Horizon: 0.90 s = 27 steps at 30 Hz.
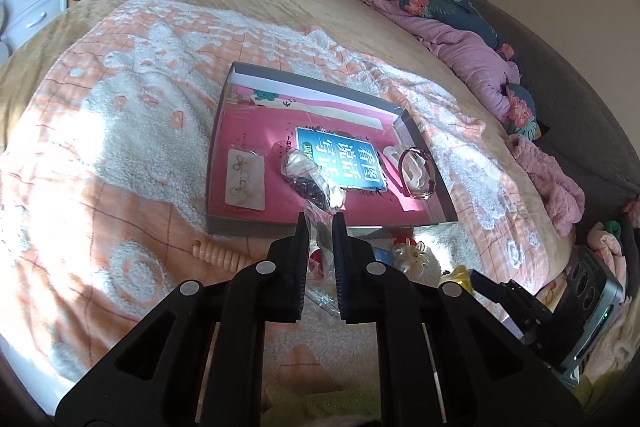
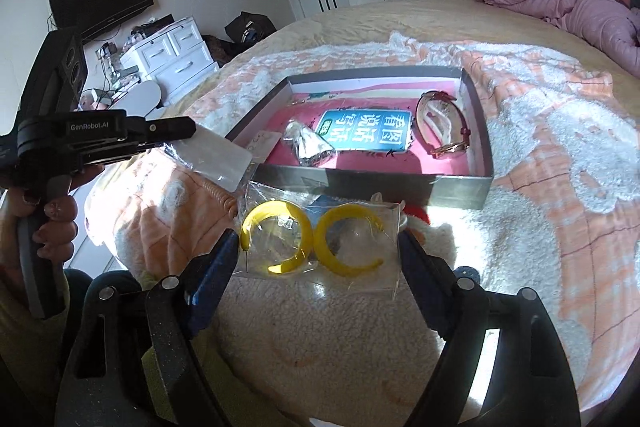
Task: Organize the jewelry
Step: 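Grasp the clear bag with the left tool while the right grasps the yellow-ring bag, then carry the clear bag with the left tool while the right carries the yellow-ring bag into the box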
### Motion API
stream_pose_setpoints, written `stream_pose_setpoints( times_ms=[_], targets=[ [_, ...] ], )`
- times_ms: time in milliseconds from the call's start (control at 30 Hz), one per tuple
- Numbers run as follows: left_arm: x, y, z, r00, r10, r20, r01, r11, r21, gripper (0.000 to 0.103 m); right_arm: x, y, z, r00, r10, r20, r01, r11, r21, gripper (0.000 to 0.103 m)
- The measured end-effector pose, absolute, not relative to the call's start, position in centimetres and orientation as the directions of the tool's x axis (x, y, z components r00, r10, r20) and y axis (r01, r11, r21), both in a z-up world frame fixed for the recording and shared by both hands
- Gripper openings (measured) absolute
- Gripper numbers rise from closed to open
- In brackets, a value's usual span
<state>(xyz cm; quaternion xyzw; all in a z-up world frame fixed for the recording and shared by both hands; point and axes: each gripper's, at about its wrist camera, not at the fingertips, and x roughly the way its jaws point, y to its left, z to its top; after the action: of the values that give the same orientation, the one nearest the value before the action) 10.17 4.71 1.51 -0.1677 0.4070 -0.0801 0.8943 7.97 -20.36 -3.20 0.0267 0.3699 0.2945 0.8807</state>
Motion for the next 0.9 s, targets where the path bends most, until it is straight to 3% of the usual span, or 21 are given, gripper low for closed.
stream_pose_setpoints(
  times_ms=[900],
  targets=[
    [8.6,5.6,6.5,0.797,-0.058,-0.601,-0.084,0.975,-0.205,0.005,10.7,-24.3,3.3,0.732,0.456,-0.507,-0.438,0.884,0.163,0.079]
  ],
)
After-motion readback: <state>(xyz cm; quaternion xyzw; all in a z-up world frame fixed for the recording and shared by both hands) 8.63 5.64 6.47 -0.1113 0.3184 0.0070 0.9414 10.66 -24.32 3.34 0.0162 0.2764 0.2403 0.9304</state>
